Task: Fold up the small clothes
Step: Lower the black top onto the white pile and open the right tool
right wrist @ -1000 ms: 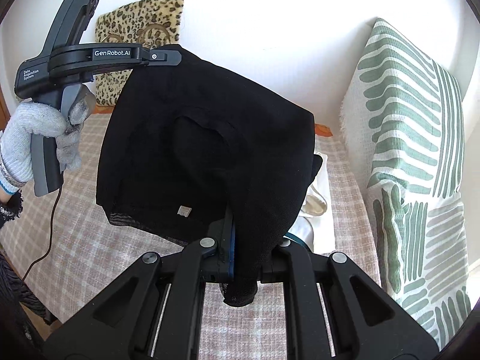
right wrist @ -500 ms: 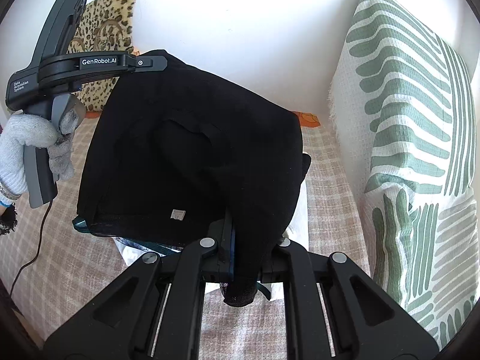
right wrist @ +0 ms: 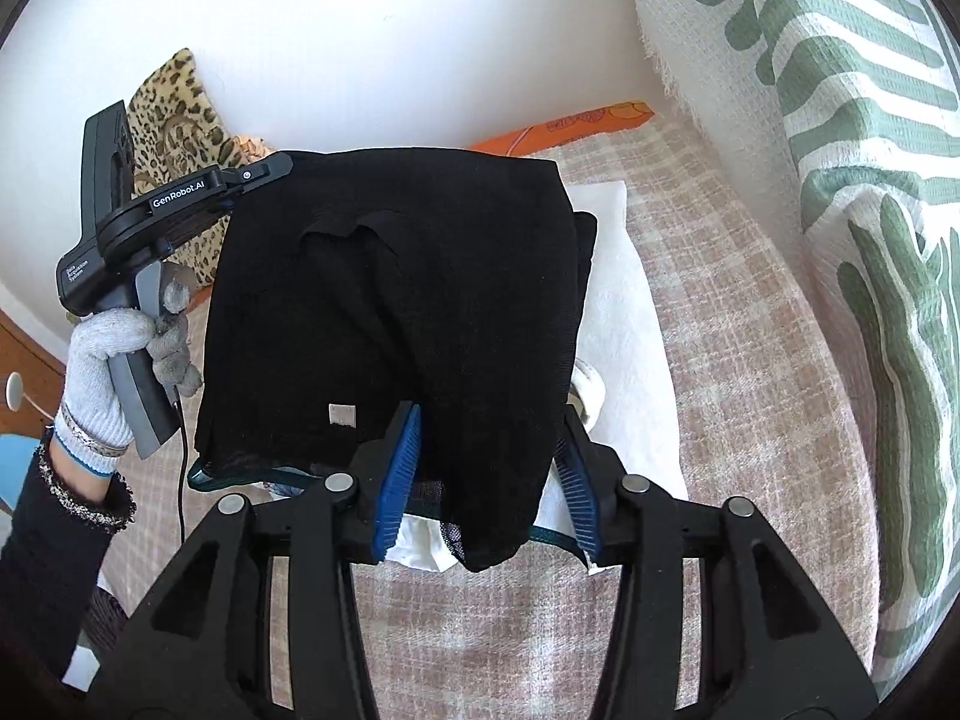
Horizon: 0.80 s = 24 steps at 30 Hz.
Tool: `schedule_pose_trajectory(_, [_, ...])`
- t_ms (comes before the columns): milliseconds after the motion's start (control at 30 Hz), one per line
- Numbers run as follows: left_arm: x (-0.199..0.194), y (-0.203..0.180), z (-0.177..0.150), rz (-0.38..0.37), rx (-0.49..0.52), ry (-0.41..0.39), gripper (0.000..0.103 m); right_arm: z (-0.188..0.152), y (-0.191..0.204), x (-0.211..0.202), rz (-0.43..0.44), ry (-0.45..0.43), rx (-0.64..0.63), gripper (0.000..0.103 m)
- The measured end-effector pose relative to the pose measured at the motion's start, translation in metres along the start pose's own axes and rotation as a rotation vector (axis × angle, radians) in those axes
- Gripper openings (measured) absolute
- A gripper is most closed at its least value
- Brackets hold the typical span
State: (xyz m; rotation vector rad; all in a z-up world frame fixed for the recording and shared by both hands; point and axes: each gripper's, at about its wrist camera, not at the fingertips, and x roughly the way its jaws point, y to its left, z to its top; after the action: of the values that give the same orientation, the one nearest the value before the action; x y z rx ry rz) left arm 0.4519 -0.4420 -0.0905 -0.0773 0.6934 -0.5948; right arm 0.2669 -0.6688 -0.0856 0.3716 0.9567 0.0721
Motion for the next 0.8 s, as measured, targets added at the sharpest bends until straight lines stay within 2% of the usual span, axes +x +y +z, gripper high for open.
schedule_pose_trajectory(100, [-0.016, -0.003, -0.002, 0.011, 0.043, -0.026, 0.015, -0.004, -0.004, -0.017, -0.03, -0.053, 0.002, 0.051])
schedule_pose_trajectory(167, [-0.027, -0.008, -0.006, -0.02, 0.076, -0.023, 0.015, -0.004, -0.004, -0.032, -0.031, -0.104, 0.002, 0.051])
schedule_pose_trajectory(267, [-0.039, -0.025, -0.025, -0.097, 0.154, 0.017, 0.015, 0.005, 0.001, -0.047, -0.065, -0.193, -0.01, 0.051])
schedule_pose_trajectory(400, [-0.04, -0.053, -0.06, -0.189, 0.264, 0.099, 0.015, 0.029, 0.014, -0.043, -0.057, -0.227, -0.019, 0.051])
schedule_pose_trajectory(467, [-0.035, -0.062, -0.074, -0.226, 0.288, 0.141, 0.015, 0.039, 0.028, -0.03, -0.051, -0.22, -0.044, 0.051])
schedule_pose_trajectory(567, [-0.023, -0.069, -0.091, -0.252, 0.316, 0.206, 0.015, 0.05, 0.045, 0.003, -0.068, -0.163, -0.091, 0.049])
schedule_pose_trajectory(700, [-0.008, -0.066, -0.112, -0.249, 0.339, 0.274, 0.015, 0.055, 0.05, 0.047, -0.175, -0.079, -0.139, 0.049])
schedule_pose_trajectory(800, [-0.004, -0.062, -0.126, -0.254, 0.344, 0.298, 0.015, 0.059, 0.033, 0.068, -0.244, -0.033, -0.1, 0.049])
